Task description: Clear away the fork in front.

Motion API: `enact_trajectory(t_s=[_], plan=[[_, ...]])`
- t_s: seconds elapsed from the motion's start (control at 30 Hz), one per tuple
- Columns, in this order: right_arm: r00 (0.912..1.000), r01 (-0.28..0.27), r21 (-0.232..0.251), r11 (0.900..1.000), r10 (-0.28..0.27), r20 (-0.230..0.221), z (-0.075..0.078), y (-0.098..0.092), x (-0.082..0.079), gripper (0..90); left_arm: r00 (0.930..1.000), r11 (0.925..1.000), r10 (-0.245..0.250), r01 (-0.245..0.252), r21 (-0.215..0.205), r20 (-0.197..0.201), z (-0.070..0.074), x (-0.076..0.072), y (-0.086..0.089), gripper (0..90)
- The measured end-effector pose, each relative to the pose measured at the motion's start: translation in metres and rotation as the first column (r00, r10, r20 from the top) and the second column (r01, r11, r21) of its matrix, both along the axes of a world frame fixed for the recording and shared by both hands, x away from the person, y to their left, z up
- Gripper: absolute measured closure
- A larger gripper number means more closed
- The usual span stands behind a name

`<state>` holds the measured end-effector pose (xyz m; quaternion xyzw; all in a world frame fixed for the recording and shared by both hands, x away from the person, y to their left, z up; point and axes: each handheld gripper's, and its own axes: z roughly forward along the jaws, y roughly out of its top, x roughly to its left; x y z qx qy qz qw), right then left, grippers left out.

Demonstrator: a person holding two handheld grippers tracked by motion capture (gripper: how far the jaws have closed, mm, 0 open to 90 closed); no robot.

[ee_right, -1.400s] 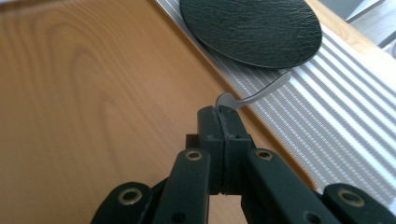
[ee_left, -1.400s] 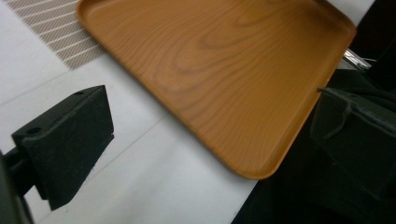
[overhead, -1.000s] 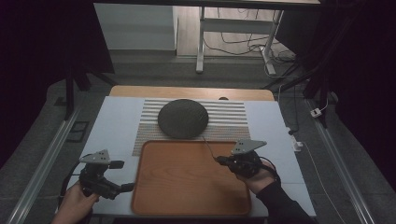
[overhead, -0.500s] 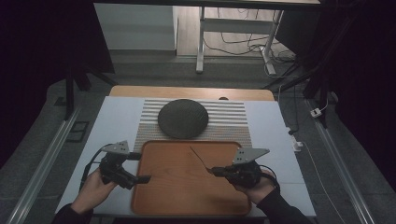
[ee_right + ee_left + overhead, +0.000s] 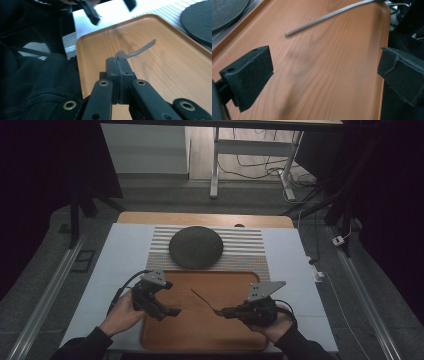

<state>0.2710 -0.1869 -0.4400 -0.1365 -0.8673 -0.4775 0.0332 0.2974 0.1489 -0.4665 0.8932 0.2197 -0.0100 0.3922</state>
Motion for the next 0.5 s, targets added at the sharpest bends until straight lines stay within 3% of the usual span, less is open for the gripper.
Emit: enact_trajectory(t_s=[0.17, 0.33, 0.5], plan=[[0.9984, -0.054, 0.013, 0.998, 0.054, -0.017, 0.002, 0.003, -0.001, 89.3, 0.9973, 0.997, -0.072, 0.071, 0.031, 0.013, -0.003, 0.008, -0.018, 0.4], [0.9959, -0.084, 0.026, 0.996, 0.085, -0.032, 0.004, 0.005, 0.0, 89.2, 0.991, 0.9892, -0.129, 0.126, 0.076, 0.038, -0.006, 0.011, -0.033, 5.3], [0.9914, -0.121, 0.032, 0.992, 0.123, -0.045, 0.007, 0.007, 0.001, 89.2, 0.9761, 0.9714, -0.209, 0.2, 0.127, 0.06, -0.007, 0.009, -0.043, 24.8]])
